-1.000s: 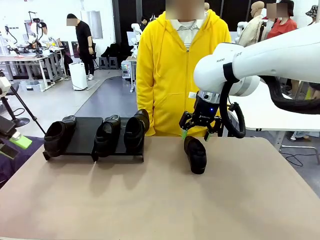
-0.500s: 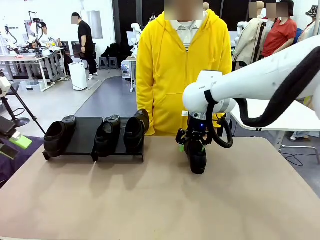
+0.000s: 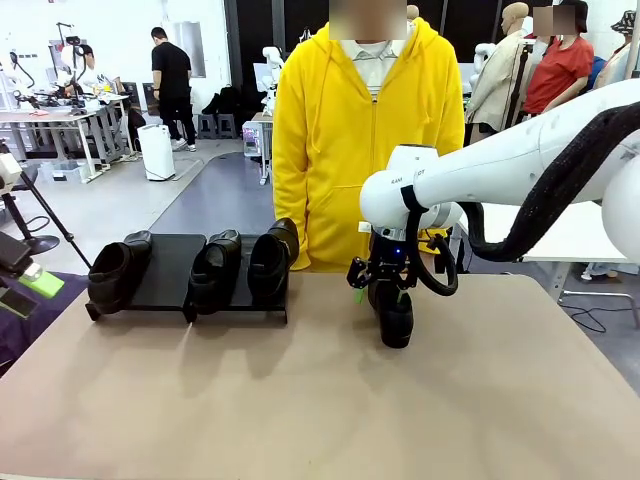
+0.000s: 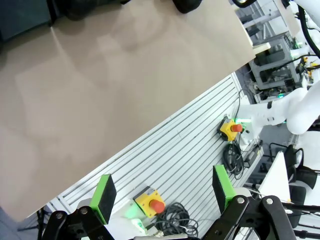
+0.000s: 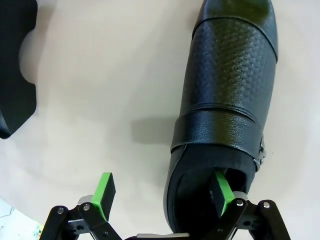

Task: Organize the shoes by placing them on the stand.
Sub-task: Pick up one Shoe and place it in the middle of the table.

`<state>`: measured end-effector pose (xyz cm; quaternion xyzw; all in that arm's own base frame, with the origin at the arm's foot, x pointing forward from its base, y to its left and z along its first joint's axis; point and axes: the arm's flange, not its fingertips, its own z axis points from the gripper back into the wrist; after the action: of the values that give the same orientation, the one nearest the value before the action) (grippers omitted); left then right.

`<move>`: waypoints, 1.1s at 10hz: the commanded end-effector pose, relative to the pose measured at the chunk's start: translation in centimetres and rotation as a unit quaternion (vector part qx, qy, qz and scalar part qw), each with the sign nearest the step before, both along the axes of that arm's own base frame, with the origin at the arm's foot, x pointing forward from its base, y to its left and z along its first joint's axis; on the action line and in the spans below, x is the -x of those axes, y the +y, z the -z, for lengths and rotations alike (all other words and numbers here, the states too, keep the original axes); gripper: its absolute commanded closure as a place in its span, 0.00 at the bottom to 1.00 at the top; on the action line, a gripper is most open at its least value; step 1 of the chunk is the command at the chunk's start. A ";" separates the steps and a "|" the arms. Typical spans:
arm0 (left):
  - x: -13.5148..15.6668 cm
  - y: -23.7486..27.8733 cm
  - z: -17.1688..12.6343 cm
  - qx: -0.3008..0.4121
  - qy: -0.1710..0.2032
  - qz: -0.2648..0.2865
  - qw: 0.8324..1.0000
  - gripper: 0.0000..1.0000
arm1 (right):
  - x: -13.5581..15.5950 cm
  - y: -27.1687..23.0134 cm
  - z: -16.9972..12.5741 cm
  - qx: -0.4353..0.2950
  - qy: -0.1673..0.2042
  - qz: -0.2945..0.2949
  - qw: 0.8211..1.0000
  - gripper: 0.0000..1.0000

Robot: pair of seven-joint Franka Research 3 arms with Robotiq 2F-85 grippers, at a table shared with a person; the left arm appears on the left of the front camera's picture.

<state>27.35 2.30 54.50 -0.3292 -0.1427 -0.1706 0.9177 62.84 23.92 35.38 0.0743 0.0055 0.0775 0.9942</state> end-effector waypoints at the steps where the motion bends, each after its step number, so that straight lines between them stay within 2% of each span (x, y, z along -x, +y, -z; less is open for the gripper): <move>1: 0.0 -0.1 -0.1 0.009 0.000 0.002 1.000 0.00 | -0.5 0.1 -0.3 -0.008 -0.004 -0.009 1.000 0.00; 2: 0.0 -0.1 -0.1 0.009 0.000 0.002 1.000 0.00 | -0.6 0.2 -0.2 -0.001 -0.001 -0.015 1.000 0.57; 3: 0.0 -0.1 -0.1 0.009 0.000 0.002 1.000 0.00 | -0.6 0.3 -0.2 -0.001 0.003 -0.017 1.000 1.00; 9: 0.0 -0.1 -0.1 0.009 0.000 0.002 1.000 0.00 | -0.6 0.1 0.0 0.011 0.006 -0.014 1.000 1.00; 11: 0.0 -0.1 -0.1 0.009 0.000 0.002 1.000 0.00 | -0.2 -0.6 -1.0 0.015 0.001 -0.006 1.000 1.00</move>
<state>27.35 2.30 54.50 -0.3292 -0.1427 -0.1706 0.9177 63.09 23.63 35.21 0.0683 0.0116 0.0794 0.9944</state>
